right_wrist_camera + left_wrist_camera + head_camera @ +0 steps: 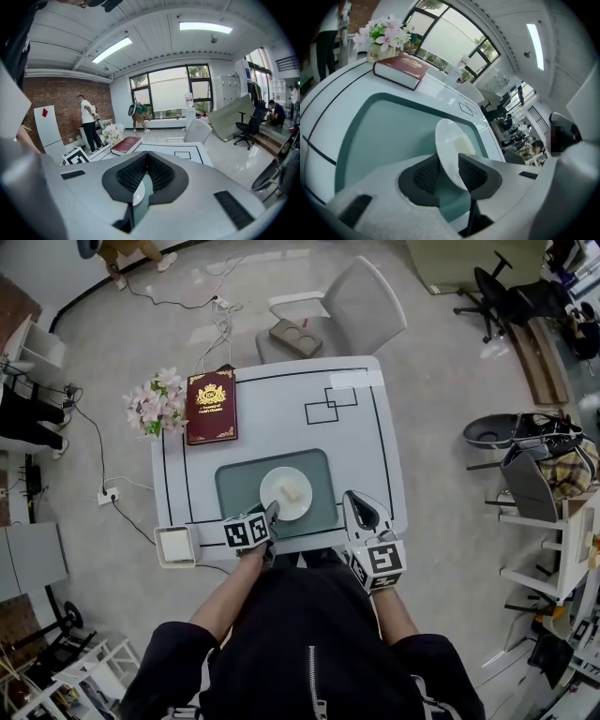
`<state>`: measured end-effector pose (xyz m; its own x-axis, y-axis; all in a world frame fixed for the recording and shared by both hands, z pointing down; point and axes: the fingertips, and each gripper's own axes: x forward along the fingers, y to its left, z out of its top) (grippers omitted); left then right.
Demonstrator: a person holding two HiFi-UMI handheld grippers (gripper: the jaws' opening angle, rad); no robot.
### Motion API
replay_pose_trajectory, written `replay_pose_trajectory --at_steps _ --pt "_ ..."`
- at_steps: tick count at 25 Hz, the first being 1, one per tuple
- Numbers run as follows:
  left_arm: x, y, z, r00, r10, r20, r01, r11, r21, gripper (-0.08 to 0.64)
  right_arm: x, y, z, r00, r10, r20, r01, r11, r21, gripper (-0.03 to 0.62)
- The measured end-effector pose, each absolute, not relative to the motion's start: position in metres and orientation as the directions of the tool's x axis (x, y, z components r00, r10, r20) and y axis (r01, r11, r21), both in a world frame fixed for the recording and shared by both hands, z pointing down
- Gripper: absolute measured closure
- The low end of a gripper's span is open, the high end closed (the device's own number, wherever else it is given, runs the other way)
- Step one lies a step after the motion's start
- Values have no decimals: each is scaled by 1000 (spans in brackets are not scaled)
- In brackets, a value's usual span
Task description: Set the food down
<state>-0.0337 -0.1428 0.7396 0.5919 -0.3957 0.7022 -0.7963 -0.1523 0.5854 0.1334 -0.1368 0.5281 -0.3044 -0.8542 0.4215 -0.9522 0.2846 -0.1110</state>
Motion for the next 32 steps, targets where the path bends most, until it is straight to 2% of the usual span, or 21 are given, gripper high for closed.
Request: replay_pose_trajectory --at_steps 5,15,20,24,32 --pt "-30 -141 742 545 -367 754 -836 -304 456 381 133 -138 529 -310 -851 423 -951 289 -114 584" --pt "-33 -141 753 422 -341 840 -822 -534 196 346 132 -139 529 -315 -850 423 -949 291 -122 584" --pt "-41 -142 763 354 -347 868 -800 -593 90 331 134 -138 530 -314 -849 425 -949 291 -120 584" --pt "-47 -147 758 349 -376 858 -802 -593 66 330 133 -140 529 -319 -847 424 -947 297 -119 584" --pt "-60 -166 710 381 -524 761 -828 -559 30 330 115 -145 524 -366 -834 413 -930 350 -116 584"
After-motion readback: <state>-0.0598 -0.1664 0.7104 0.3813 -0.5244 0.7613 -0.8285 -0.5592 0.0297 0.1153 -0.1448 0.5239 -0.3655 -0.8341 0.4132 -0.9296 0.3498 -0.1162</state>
